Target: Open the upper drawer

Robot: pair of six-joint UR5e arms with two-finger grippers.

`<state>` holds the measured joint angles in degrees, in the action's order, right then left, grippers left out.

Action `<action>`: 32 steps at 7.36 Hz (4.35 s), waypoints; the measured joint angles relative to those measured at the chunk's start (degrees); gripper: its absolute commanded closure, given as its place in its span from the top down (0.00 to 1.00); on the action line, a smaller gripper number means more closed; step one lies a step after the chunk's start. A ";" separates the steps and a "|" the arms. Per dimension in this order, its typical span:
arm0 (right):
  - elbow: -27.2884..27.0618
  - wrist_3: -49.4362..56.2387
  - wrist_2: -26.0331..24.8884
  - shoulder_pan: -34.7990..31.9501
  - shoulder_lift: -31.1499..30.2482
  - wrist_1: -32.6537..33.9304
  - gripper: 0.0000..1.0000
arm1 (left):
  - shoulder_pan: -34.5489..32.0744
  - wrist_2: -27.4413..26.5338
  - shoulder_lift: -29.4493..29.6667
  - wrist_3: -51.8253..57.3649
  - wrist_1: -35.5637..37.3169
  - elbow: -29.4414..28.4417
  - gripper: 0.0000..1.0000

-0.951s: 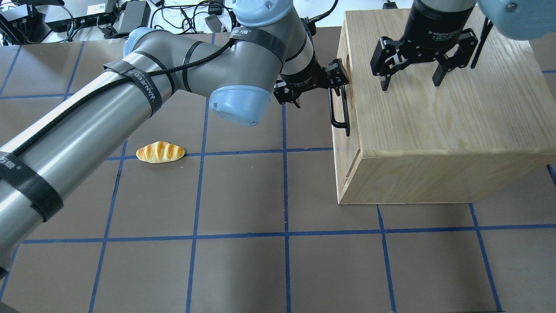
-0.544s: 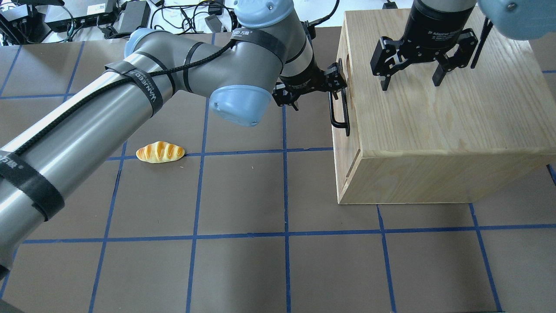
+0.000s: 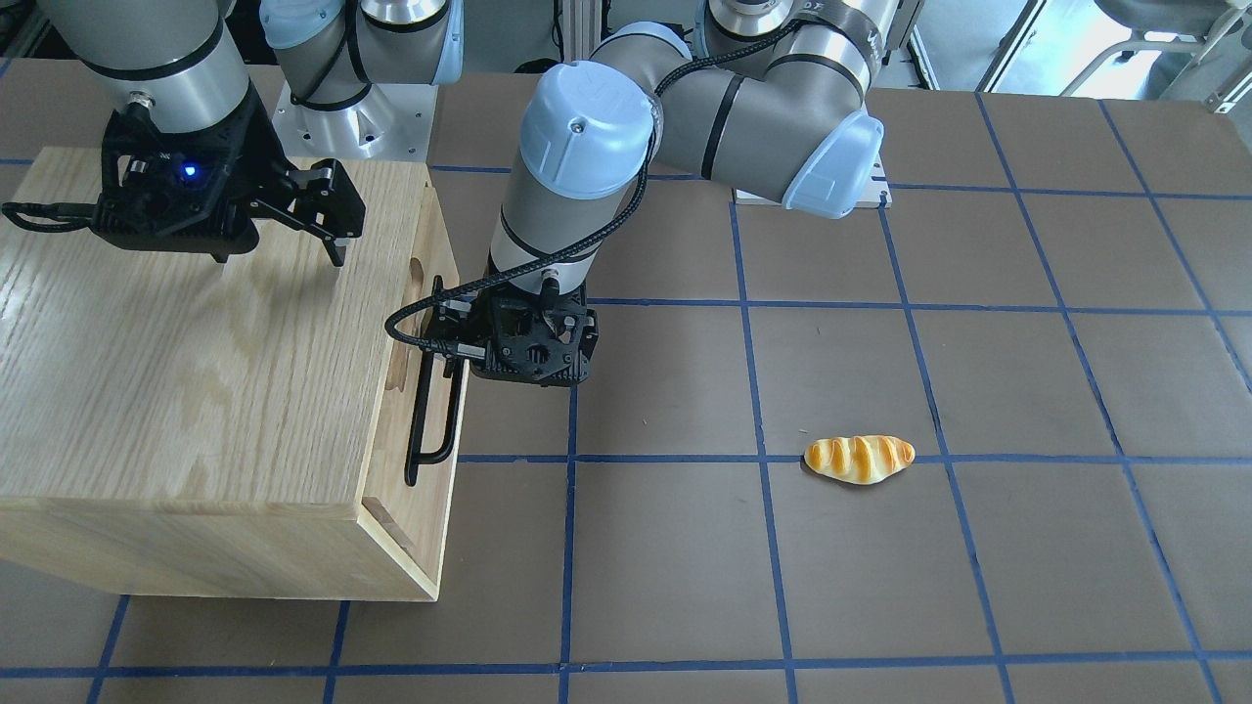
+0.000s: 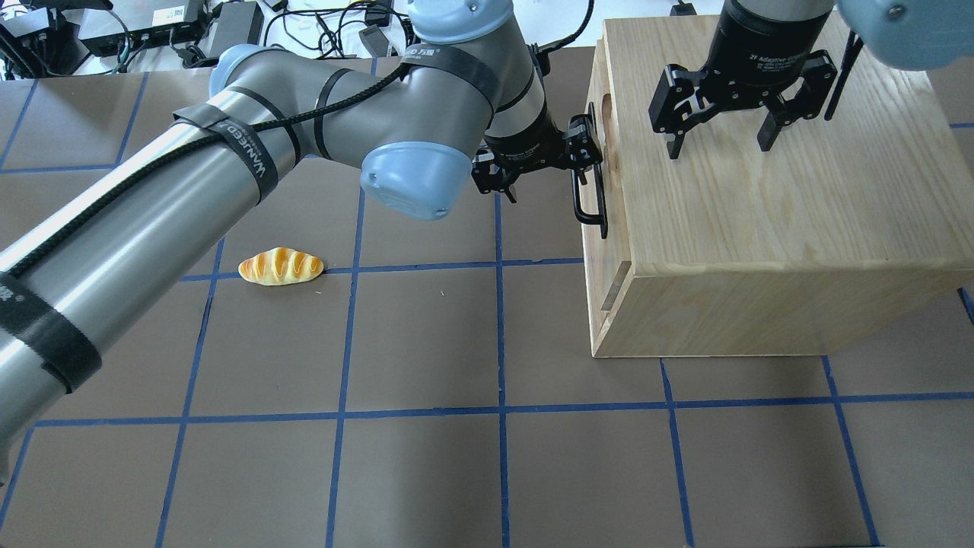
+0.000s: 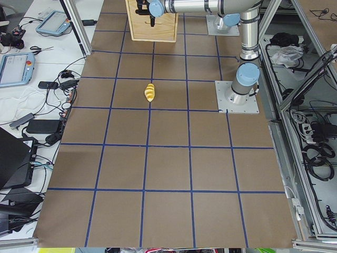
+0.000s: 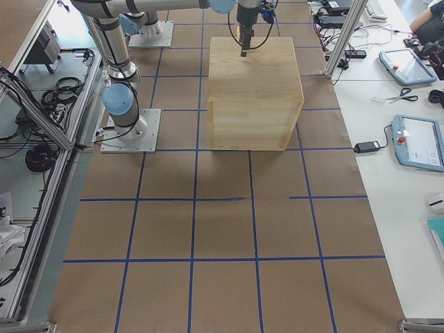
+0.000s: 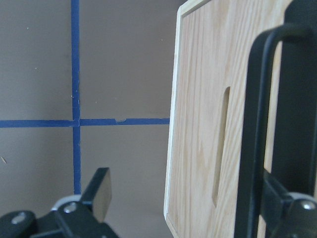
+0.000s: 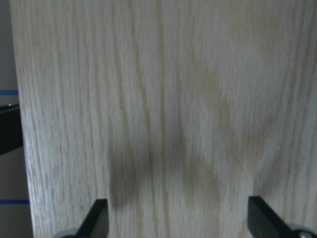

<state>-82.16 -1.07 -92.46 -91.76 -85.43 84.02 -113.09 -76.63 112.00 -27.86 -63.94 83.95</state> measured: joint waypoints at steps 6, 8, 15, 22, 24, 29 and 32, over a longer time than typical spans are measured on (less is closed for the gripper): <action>0.07 -0.06 0.00 0.00 0.00 0.00 1.00 | 0.76 -1.95 -0.58 3.19 -1.59 -0.19 1.00; 0.07 -0.05 0.00 0.00 0.00 0.00 1.00 | 1.40 -2.06 -0.68 3.61 -1.84 -0.22 1.00; 0.02 -0.06 0.00 0.00 0.00 0.00 1.00 | 4.14 -2.11 -1.38 7.23 -4.61 -0.19 1.00; 0.05 -0.05 0.00 0.00 0.00 0.00 1.00 | 5.36 -2.88 -2.18 9.85 -6.18 0.06 1.00; 0.04 -0.05 0.00 0.00 0.00 0.00 1.00 | 5.72 -3.91 -2.17 11.48 -6.26 0.00 1.00; 0.07 -0.04 0.00 0.00 0.00 0.00 1.00 | 7.65 -4.31 -2.72 14.07 -7.57 -0.13 1.00; 0.04 0.01 0.00 0.00 0.00 0.00 1.00 | 9.21 -4.54 -2.88 16.31 -8.38 -0.18 1.00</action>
<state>-82.12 -1.06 -92.46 -91.76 -85.43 84.02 -103.88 -81.17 109.12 -11.55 -72.32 83.77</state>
